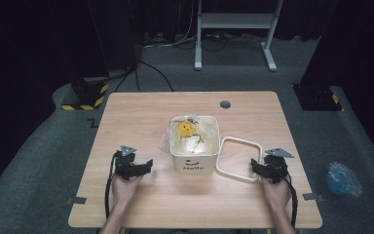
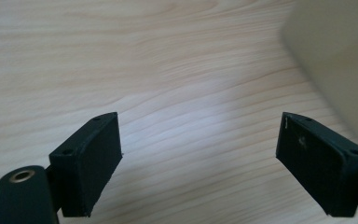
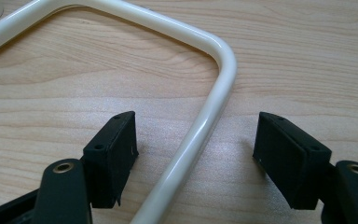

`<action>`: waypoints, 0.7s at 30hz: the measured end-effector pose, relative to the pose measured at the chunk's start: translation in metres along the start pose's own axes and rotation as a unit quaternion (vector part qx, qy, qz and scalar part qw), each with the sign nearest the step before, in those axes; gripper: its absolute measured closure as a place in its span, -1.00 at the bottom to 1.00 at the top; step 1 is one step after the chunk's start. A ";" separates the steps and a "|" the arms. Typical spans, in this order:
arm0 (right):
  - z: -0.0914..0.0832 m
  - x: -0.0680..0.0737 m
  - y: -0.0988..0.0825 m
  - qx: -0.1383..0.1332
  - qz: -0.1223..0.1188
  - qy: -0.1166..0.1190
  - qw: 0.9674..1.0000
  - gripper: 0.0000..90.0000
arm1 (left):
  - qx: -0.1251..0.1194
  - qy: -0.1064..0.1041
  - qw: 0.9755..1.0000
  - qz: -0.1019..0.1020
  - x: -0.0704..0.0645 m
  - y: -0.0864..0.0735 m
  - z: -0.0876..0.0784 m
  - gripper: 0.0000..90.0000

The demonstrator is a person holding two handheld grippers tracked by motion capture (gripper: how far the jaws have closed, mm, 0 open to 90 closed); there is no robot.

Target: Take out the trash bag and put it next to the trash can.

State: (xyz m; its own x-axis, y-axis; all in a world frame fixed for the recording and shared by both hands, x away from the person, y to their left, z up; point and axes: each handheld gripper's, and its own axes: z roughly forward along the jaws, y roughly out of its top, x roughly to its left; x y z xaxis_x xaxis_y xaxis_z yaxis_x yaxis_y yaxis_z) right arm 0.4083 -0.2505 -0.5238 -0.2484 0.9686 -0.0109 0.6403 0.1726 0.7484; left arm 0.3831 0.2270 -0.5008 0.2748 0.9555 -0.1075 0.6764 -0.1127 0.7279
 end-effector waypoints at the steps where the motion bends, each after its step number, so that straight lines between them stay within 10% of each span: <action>1: 0.000 0.000 0.000 0.000 0.001 0.000 1.000 -0.34 | 0.000 0.000 1.000 0.000 0.000 0.000 0.000 -0.69; 21: 0.000 0.000 0.000 -0.001 -0.001 -0.001 1.000 -0.35 | -0.007 -0.047 0.999 -0.021 -0.032 0.035 0.011 -0.67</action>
State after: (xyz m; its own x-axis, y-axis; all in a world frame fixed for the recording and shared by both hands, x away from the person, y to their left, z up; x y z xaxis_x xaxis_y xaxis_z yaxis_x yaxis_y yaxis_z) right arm 0.4077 -0.2501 -0.5239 -0.2480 0.9687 -0.0142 0.6389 0.1746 0.7492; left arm 0.4058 0.1899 -0.4792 0.3092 0.9294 -0.2013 0.6798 -0.0680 0.7302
